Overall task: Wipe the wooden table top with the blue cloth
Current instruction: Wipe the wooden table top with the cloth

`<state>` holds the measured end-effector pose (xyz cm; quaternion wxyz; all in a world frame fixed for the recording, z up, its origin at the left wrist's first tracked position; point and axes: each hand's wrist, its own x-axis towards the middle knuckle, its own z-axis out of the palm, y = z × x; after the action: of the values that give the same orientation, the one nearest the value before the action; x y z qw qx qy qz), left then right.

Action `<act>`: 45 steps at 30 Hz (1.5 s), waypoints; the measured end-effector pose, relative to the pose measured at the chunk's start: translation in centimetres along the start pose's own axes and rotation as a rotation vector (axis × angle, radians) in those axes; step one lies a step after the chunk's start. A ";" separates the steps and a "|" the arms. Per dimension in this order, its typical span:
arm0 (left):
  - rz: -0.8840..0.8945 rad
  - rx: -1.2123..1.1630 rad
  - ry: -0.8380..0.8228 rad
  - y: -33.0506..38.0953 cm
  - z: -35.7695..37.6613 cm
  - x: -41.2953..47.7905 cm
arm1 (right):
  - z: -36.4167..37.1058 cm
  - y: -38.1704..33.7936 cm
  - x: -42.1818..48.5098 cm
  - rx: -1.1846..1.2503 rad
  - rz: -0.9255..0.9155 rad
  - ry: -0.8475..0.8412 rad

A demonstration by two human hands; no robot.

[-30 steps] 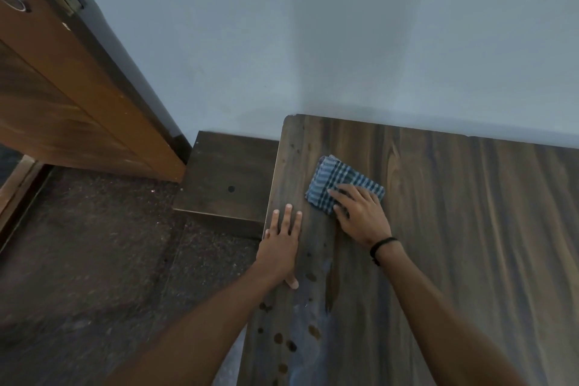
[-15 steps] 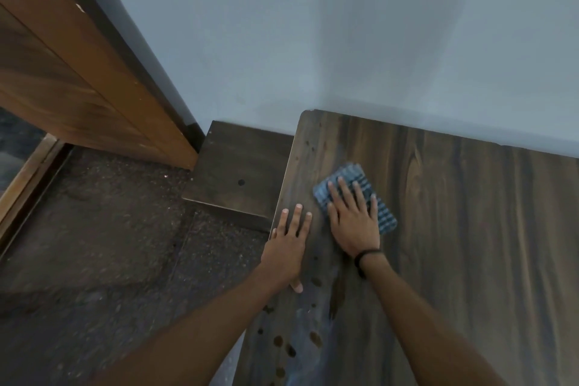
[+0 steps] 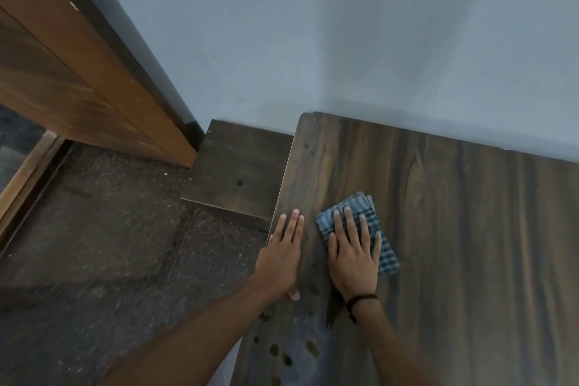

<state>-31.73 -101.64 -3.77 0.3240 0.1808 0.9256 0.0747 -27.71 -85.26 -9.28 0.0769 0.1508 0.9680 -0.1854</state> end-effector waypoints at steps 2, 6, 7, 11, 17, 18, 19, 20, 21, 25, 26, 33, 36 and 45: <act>-0.001 0.031 0.002 0.1 -0.2 0.3 | -0.5 -0.1 3.6 -0.059 -0.018 0.010; -0.016 0.108 -0.033 0.3 0.0 0.8 | -2.6 -2.1 15.5 -0.025 0.011 -0.013; -0.021 0.120 -0.043 0.3 0.1 0.8 | -3.0 -2.5 17.6 -0.009 0.029 -0.023; -0.032 0.125 -0.085 0.1 0.1 0.7 | -2.5 -2.3 16.5 -0.065 -0.016 -0.017; -0.015 0.079 -0.043 0.1 0.1 0.4 | 0.8 0.0 -3.4 -0.061 0.006 0.070; -0.015 0.090 -0.043 0.1 0.1 0.4 | 1.1 0.4 -5.8 -0.057 0.013 0.051; -0.014 0.096 -0.043 0.1 0.1 0.4 | 1.3 0.9 -7.3 -0.062 0.008 0.030; -0.013 0.095 -0.043 0.1 0.1 0.4 | 1.3 1.3 -7.8 -0.077 -0.009 0.010; -0.009 0.095 -0.040 0.1 0.0 0.4 | 1.0 1.6 -7.4 -0.094 -0.020 -0.002; -0.004 0.111 -0.041 0.1 -0.2 0.4 | -0.1 1.0 -1.2 -0.066 0.110 0.016; -0.006 0.112 -0.047 0.1 -0.2 0.4 | -0.5 0.8 0.4 -0.030 0.170 -0.001; 0.011 0.071 -0.084 -0.3 -0.1 -0.1 | -1.3 0.8 -4.8 0.106 0.023 -0.114; 0.015 0.023 -0.093 -0.3 0.3 -1.0 | -1.9 3.8 -10.1 0.270 0.035 0.103; 0.188 -0.086 0.139 8.4 5.3 -2.7 | -3.7 16.4 -15.8 -0.011 0.219 0.233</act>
<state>-24.02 -94.78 -4.24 0.2580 0.2473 0.9207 0.1568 -7.92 -73.46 -8.17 -0.0152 0.2755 0.9491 -0.1521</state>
